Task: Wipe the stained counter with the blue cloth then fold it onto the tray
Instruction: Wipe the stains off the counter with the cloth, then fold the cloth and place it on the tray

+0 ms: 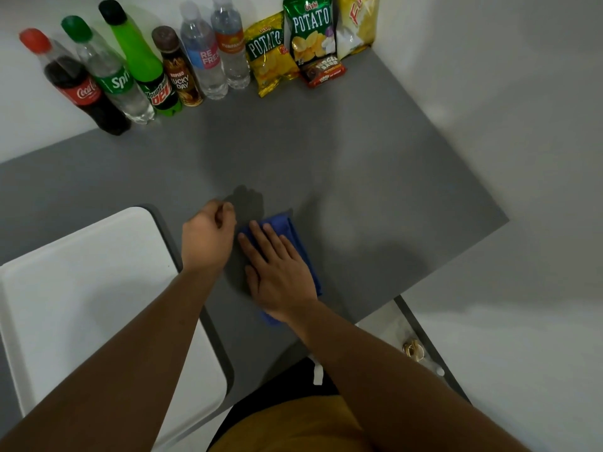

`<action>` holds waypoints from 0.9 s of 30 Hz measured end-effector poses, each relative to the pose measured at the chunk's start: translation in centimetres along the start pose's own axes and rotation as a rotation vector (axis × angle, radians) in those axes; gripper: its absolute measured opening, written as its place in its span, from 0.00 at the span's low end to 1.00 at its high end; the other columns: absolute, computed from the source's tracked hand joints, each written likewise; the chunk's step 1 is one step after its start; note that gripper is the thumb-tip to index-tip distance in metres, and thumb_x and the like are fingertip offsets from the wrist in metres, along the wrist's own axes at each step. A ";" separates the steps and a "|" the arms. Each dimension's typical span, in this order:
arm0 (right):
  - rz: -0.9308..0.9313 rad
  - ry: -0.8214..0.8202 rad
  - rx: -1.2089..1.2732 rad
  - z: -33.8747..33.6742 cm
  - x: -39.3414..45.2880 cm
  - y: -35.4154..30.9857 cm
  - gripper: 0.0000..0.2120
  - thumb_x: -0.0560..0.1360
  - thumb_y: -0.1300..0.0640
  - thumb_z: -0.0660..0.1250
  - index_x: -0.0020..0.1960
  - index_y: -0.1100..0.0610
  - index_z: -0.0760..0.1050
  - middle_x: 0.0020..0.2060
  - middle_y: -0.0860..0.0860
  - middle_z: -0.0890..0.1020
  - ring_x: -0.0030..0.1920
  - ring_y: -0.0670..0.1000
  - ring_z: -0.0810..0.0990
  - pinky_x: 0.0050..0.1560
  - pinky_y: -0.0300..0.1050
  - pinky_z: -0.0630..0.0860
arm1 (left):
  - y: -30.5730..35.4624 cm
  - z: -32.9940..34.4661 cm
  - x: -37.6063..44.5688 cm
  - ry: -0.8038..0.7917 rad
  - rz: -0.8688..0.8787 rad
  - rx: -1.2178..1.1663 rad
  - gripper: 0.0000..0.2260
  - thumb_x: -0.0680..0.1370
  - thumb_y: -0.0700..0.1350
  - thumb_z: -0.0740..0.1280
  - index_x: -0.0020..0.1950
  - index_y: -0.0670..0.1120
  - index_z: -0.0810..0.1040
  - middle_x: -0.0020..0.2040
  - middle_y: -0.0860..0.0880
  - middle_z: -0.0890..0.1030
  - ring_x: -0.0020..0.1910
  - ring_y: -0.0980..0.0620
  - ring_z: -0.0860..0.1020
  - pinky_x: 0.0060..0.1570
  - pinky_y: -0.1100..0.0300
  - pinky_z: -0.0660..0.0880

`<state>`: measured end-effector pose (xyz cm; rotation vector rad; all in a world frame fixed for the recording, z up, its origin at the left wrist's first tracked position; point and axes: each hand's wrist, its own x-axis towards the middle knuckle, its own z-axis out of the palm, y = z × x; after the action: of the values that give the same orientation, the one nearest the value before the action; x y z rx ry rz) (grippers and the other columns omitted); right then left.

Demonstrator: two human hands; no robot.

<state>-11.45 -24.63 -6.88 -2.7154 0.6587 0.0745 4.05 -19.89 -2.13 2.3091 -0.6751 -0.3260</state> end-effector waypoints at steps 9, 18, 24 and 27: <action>0.383 0.177 0.022 -1.5 1.5 4.2 0.28 0.85 0.45 0.45 0.84 0.49 0.51 0.83 0.50 0.51 0.83 0.53 0.48 0.81 0.53 0.47 | 0.3 -0.7 -1.5 -0.011 0.000 0.002 0.16 0.84 0.53 0.59 0.50 0.43 0.79 0.40 0.42 0.84 0.39 0.43 0.82 0.43 0.51 0.79; 0.332 0.096 0.065 -5.1 0.6 6.4 0.26 0.86 0.43 0.49 0.81 0.52 0.61 0.81 0.53 0.60 0.80 0.56 0.57 0.78 0.53 0.54 | 1.2 0.3 -3.3 -0.070 -0.009 -0.036 0.17 0.84 0.54 0.59 0.46 0.45 0.79 0.38 0.44 0.83 0.37 0.44 0.81 0.42 0.48 0.79; 0.224 -0.037 -0.126 -9.1 2.2 9.7 0.26 0.84 0.43 0.58 0.78 0.54 0.66 0.73 0.54 0.70 0.71 0.58 0.67 0.70 0.53 0.62 | 1.1 0.4 -4.3 -0.099 -0.002 -0.053 0.16 0.84 0.54 0.60 0.48 0.45 0.79 0.38 0.44 0.83 0.40 0.42 0.82 0.45 0.47 0.80; 0.208 -0.098 -0.140 -10.2 3.1 10.5 0.26 0.82 0.43 0.61 0.77 0.53 0.67 0.71 0.55 0.70 0.71 0.58 0.66 0.70 0.53 0.62 | 0.9 0.8 -5.1 -0.112 0.004 -0.054 0.14 0.83 0.54 0.61 0.50 0.47 0.80 0.37 0.46 0.82 0.39 0.43 0.82 0.43 0.51 0.79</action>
<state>-13.73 -38.22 -1.08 -2.7435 0.9353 0.3138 -0.83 -18.10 -1.84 2.2508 -0.7169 -0.4690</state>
